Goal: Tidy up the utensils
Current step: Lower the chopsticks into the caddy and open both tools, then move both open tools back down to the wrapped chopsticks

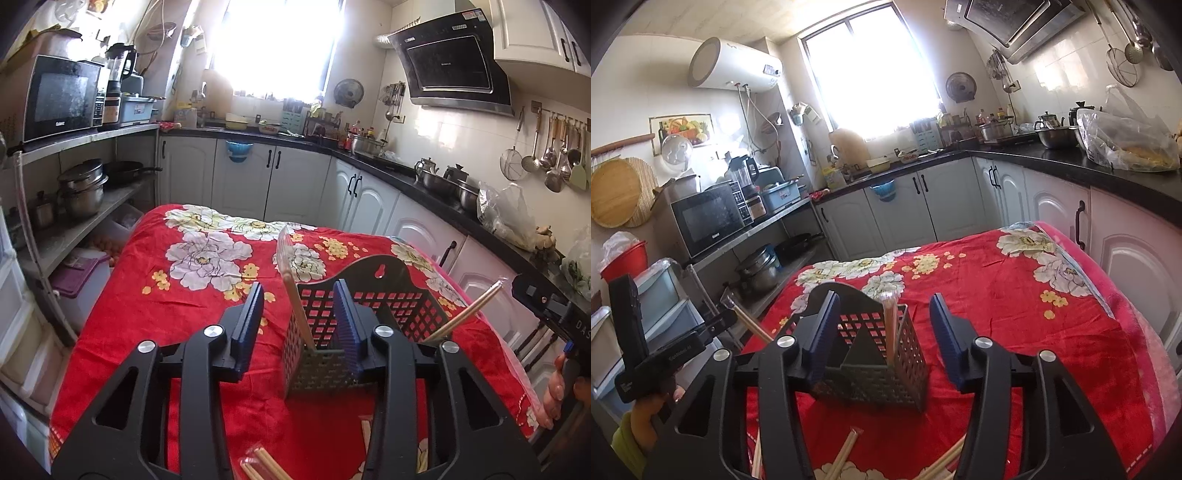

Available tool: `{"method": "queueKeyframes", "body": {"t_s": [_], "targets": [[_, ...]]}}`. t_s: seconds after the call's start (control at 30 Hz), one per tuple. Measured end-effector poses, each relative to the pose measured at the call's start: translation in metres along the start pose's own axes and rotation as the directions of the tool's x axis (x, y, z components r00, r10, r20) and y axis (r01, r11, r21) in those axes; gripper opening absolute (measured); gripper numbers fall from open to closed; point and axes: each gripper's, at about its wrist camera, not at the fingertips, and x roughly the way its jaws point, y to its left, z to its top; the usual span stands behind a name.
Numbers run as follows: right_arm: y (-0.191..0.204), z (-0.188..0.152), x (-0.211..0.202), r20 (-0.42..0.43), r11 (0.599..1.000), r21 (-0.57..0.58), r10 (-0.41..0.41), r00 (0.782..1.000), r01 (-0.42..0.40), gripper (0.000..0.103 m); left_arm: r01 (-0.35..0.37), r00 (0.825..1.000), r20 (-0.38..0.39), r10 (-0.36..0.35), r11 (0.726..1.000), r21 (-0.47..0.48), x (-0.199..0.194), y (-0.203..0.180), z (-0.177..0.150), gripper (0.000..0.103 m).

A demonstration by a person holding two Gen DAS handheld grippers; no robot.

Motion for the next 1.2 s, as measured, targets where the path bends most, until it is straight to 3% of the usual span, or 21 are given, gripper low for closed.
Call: {"method": "queueKeyframes", "body": {"t_s": [0.17, 0.33, 0.53, 1.2], "targets": [[-0.001, -0.006, -0.009, -0.014, 1.000, -0.006, -0.009, 1.000, 0.009, 0.055, 0.005, 1.000, 0.008, -0.005, 1.000, -0.013, -0.010, 0.000, -0.005, 0.050], [-0.002, -0.012, -0.020, -0.020, 1.000, -0.004, -0.018, 1.000, 0.018, 0.061, 0.010, 1.000, 0.028, -0.009, 1.000, -0.028, -0.023, 0.002, -0.008, 0.073], [-0.003, -0.020, -0.027, -0.041, 1.000, -0.004, -0.027, 0.999, 0.027, 0.063, 0.016, 0.999, 0.043, -0.013, 0.998, -0.058, -0.035, 0.007, -0.012, 0.092], [0.007, -0.047, -0.025, -0.134, 0.999, -0.039, -0.009, 0.991, 0.004, 0.064, -0.009, 1.000, 0.000, 0.009, 0.995, -0.097, -0.053, 0.023, -0.041, 0.092]]}}
